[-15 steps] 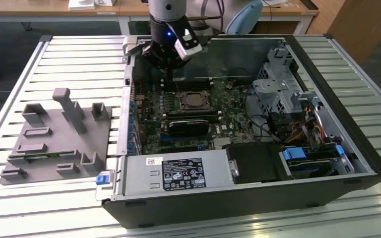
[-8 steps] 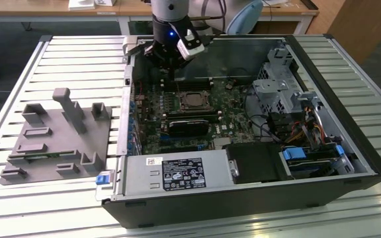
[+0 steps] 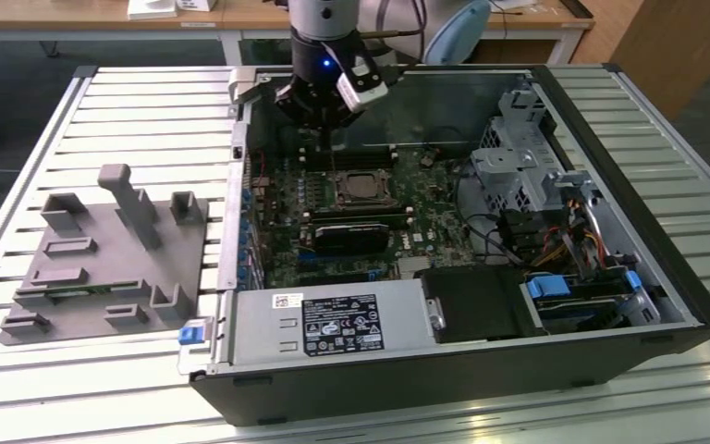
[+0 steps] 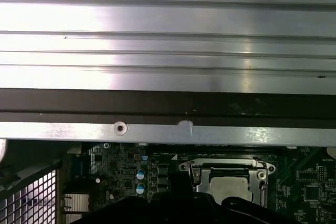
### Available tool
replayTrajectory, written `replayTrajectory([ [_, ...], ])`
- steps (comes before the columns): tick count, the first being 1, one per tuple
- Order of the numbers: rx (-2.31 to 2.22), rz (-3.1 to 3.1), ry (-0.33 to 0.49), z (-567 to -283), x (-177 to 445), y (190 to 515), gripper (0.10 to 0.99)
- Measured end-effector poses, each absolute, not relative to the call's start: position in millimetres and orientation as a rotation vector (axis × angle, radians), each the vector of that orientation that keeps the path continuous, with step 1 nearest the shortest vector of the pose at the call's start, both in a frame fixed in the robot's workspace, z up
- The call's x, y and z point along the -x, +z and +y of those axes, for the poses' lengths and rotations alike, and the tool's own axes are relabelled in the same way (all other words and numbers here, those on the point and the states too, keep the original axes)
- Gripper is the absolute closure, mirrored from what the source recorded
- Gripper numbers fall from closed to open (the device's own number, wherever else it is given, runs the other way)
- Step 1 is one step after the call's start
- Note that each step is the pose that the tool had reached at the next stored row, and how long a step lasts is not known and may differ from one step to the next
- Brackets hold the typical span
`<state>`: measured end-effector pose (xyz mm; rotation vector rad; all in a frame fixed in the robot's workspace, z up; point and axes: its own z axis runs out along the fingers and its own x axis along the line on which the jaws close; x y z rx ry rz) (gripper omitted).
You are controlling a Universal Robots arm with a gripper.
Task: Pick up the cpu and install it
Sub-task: 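Install the first cpu locking lever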
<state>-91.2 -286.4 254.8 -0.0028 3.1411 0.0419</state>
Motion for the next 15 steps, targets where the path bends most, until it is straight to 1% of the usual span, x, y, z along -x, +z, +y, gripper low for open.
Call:
replayTrajectory([
  [10,0.003,3.141,0.042,-286.4,74.5,253.9,0.98],
  [15,0.003,3.141,0.055,-286.5,62.8,251.7,0.98],
])
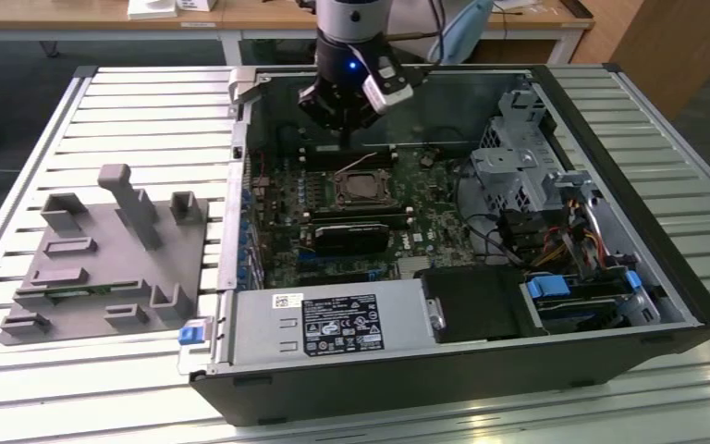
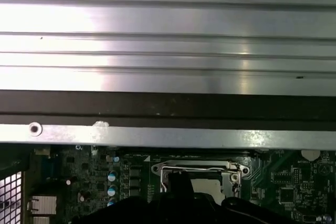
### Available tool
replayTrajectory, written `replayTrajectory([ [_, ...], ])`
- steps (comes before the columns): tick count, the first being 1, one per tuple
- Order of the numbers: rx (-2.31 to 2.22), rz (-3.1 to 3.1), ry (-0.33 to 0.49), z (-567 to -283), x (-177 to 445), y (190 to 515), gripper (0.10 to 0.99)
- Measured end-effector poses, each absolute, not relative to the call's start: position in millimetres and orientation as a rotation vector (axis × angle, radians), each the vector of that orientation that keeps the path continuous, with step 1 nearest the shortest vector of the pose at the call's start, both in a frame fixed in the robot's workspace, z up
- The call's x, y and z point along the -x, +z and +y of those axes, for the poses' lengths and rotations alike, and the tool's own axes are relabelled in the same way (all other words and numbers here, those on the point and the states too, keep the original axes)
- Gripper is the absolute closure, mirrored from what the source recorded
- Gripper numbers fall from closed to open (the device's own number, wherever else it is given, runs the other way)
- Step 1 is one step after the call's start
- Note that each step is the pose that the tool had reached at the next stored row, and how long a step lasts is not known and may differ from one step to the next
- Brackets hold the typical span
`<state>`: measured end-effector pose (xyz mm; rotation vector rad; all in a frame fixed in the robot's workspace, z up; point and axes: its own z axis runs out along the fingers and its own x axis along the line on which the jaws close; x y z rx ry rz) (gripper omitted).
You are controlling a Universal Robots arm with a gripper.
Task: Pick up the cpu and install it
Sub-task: 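Install the first cpu locking lever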
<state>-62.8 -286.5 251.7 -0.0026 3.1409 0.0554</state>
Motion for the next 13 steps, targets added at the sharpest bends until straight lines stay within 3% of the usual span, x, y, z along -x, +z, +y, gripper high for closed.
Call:
replayTrajectory([
  [4,-0.001,3.139,0.114,-286.6,60.9,249.7,0.98],
  [13,-0.002,3.139,0.114,-286.7,59.8,246.8,0.98],
])
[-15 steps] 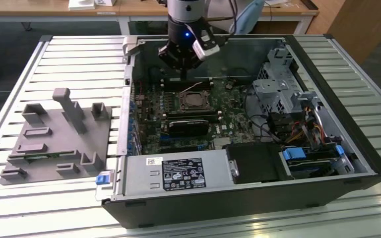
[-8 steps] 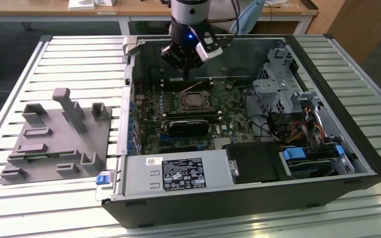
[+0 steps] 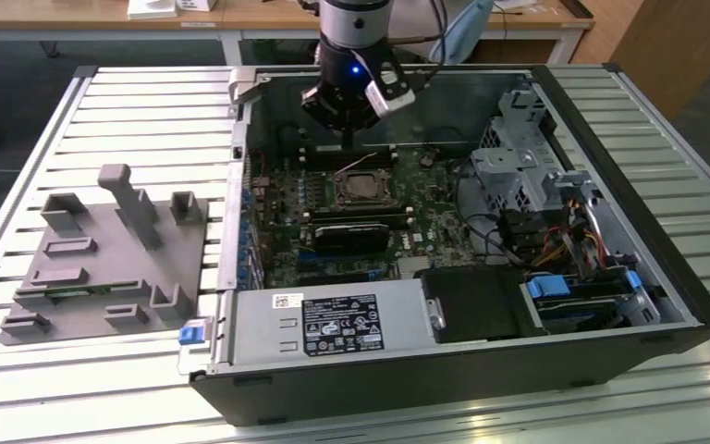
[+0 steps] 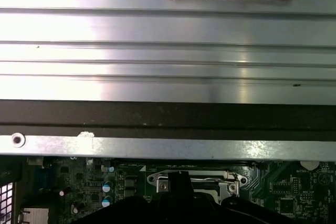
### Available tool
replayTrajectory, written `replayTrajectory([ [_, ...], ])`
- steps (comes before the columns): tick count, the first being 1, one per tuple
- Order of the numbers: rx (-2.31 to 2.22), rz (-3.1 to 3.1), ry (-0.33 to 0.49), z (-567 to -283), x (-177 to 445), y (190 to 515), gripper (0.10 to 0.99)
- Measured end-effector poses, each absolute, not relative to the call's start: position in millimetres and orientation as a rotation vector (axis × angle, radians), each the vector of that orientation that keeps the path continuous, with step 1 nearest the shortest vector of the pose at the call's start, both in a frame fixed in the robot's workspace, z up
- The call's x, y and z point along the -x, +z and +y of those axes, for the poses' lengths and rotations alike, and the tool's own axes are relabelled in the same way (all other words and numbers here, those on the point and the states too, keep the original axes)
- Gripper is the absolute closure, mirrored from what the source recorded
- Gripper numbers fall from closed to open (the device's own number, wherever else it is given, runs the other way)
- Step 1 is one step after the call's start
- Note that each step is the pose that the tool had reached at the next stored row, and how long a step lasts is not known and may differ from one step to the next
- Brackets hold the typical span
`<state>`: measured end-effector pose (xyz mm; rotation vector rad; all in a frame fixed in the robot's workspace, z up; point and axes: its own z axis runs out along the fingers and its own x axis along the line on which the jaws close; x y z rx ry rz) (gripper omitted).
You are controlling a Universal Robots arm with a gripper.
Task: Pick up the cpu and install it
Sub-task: 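Install the first cpu locking lever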
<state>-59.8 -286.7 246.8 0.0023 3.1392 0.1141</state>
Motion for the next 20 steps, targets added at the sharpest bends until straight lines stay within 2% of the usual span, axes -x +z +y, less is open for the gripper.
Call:
replayTrajectory([
  [20,-0.002,3.139,0.114,-286.7,58.0,239.3,0.98],
])
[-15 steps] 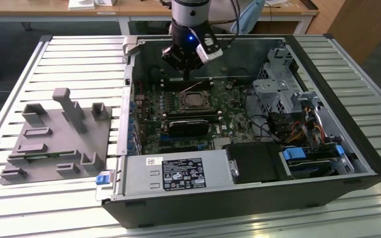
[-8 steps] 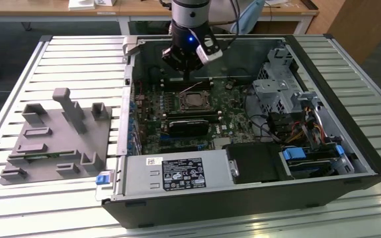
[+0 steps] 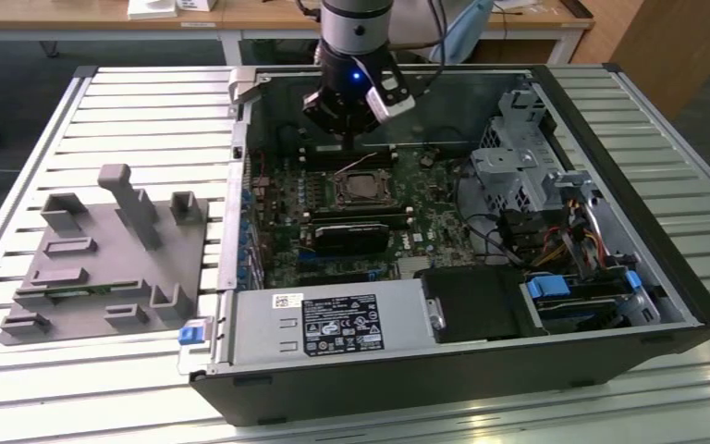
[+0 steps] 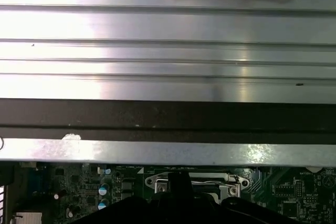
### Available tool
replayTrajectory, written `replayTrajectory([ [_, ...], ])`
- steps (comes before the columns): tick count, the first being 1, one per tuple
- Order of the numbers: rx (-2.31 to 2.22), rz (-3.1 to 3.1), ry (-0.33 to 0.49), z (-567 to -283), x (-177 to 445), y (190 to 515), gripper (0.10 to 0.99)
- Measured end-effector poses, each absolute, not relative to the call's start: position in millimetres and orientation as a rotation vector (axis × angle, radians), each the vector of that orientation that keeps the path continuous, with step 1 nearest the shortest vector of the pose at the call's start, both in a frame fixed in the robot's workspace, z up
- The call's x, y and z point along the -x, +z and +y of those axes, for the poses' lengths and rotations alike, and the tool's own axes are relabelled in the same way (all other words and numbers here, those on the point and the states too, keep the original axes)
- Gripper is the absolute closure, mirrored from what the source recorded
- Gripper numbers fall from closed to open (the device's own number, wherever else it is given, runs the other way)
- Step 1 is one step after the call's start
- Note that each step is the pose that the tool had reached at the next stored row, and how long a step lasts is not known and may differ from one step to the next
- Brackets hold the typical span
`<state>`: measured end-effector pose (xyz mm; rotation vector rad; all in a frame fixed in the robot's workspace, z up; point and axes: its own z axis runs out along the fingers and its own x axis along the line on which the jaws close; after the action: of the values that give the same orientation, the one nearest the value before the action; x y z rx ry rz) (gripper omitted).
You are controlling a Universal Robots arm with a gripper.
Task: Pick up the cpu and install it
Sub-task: 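Install the first cpu locking lever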
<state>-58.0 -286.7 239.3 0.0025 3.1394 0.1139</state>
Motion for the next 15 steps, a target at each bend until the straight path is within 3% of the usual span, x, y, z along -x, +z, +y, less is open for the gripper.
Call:
replayTrajectory([
  [15,-0.003,3.14,0.122,-285.1,44.2,227.0,0.98],
])
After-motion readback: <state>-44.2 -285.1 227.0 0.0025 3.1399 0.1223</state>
